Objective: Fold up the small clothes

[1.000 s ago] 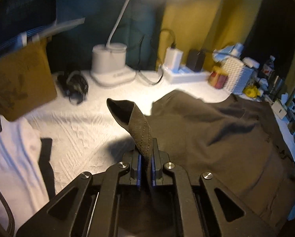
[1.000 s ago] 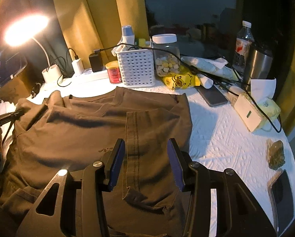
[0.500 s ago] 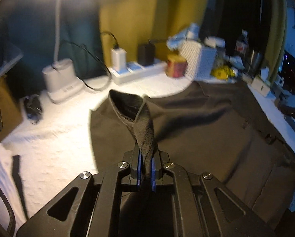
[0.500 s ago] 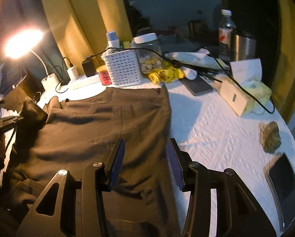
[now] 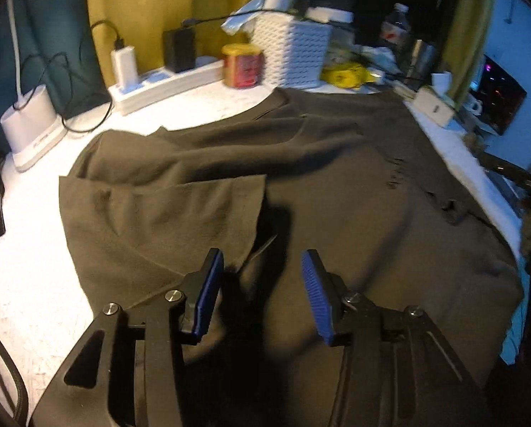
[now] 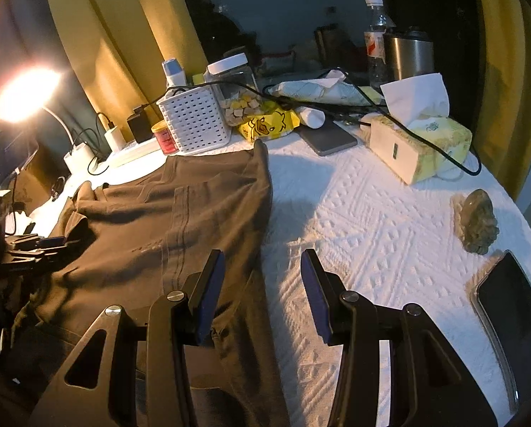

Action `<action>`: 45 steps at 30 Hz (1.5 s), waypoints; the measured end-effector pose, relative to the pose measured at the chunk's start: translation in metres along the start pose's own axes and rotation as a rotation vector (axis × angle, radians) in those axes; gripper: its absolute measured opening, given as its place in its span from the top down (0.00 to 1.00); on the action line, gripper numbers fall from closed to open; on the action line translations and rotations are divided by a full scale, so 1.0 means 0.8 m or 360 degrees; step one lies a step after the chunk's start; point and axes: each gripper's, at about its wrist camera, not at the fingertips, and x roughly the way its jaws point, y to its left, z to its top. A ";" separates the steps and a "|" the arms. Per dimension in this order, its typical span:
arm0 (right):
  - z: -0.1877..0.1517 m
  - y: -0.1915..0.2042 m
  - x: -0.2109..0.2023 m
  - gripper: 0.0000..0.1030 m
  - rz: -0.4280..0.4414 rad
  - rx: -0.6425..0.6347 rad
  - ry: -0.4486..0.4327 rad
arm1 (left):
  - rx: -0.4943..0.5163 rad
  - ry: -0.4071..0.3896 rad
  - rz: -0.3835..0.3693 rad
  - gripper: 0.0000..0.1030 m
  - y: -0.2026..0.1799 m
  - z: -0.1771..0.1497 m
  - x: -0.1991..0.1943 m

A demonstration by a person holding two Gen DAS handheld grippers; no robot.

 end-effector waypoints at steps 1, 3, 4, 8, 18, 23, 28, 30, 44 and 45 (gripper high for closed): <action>0.000 0.001 0.000 0.54 0.0003 -0.0002 0.0000 | 0.0002 -0.0015 0.0003 0.56 -0.001 0.000 -0.010; 0.001 0.004 0.001 0.54 0.0007 -0.0006 0.0001 | -0.0016 -0.0054 0.0022 0.56 0.004 -0.004 -0.032; 0.000 0.006 0.002 0.54 0.0009 -0.0010 0.0002 | -0.0034 -0.0069 0.0041 0.56 0.010 -0.006 -0.042; 0.000 0.015 0.006 0.54 0.0020 -0.0028 0.0014 | -0.0126 -0.0088 0.0216 0.55 0.049 -0.029 -0.072; 0.004 0.048 0.007 0.54 0.0050 -0.0102 0.0023 | -0.0358 -0.0033 0.0196 0.55 0.101 -0.076 -0.062; 0.004 0.052 0.002 0.54 0.0033 -0.0106 0.0024 | -0.0263 -0.0099 0.0129 0.65 0.080 -0.071 -0.061; 0.003 0.052 -0.001 0.54 0.0020 -0.0106 0.0023 | -0.0146 -0.0108 0.0150 0.97 0.063 -0.066 -0.060; 0.003 0.052 -0.002 0.54 0.0017 -0.0104 0.0022 | -0.0124 -0.0118 0.0140 0.97 0.057 -0.065 -0.065; -0.005 0.042 0.003 0.54 0.0035 -0.0082 0.0034 | 0.0194 0.0161 -0.0048 0.91 -0.016 -0.068 -0.042; -0.006 0.041 0.004 0.54 0.0034 -0.0080 0.0039 | 0.0176 0.0148 -0.0033 0.88 -0.013 -0.062 -0.044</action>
